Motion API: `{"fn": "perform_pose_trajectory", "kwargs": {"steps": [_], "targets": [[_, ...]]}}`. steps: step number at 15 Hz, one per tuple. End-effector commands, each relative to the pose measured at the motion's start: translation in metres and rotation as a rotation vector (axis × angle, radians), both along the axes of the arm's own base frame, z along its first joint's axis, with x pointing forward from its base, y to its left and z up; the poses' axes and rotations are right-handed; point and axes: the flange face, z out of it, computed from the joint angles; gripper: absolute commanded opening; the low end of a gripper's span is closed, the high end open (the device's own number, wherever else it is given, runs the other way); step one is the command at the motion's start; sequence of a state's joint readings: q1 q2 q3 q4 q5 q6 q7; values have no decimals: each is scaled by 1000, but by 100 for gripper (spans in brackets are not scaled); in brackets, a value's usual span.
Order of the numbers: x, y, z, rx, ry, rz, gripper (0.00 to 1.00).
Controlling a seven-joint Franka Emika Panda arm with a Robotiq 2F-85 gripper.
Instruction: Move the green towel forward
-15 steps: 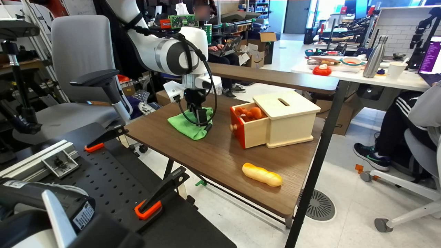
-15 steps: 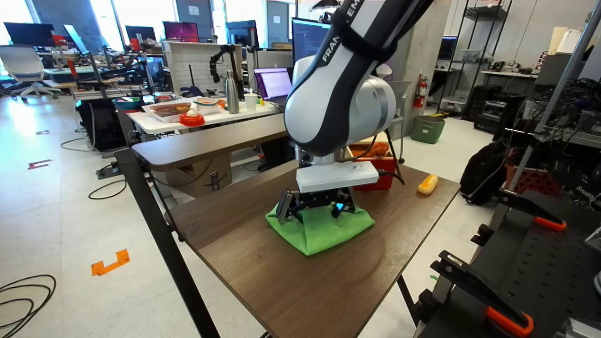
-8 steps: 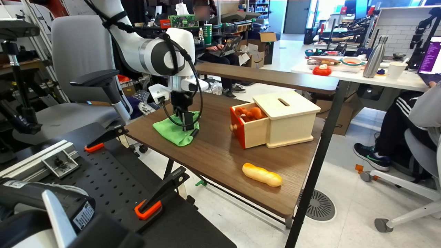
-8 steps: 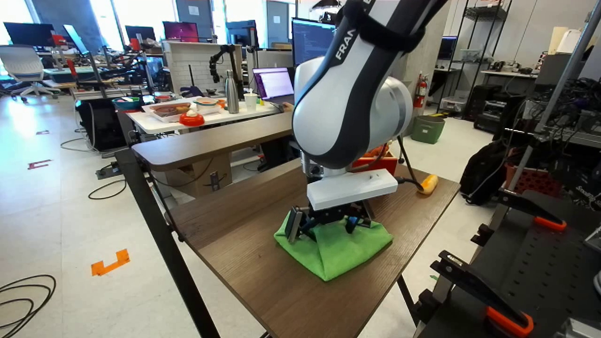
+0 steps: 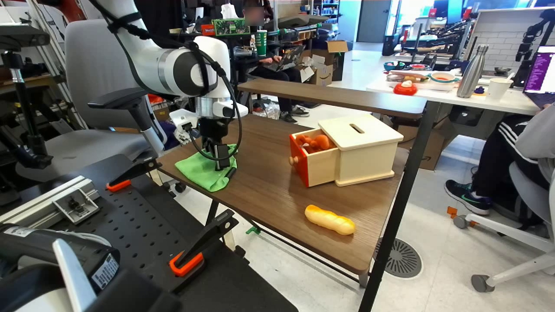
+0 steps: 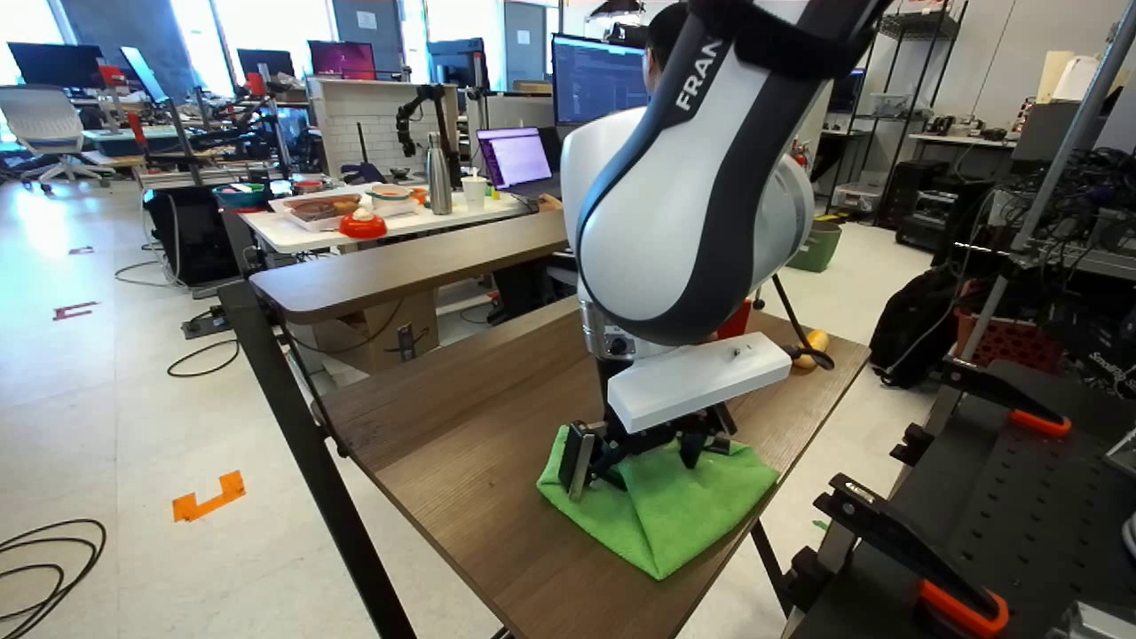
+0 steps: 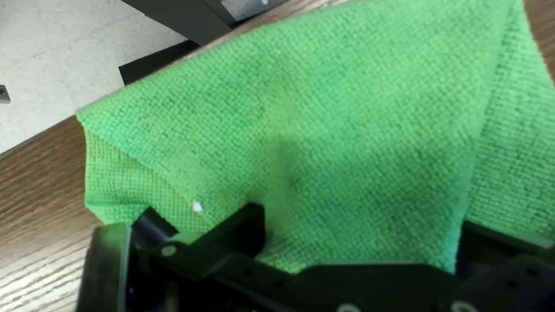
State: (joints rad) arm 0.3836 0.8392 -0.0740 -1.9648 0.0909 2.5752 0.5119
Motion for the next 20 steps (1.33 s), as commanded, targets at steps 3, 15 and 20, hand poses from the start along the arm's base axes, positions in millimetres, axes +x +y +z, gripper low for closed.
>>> {"fn": "perform_pose_trajectory", "kwargs": {"steps": [3,15,20], "targets": [[-27,15,0,-6,41,41,100],[-58,91,126,51,-172,60,100],[-57,94,139,63,-213,77,100]]}}
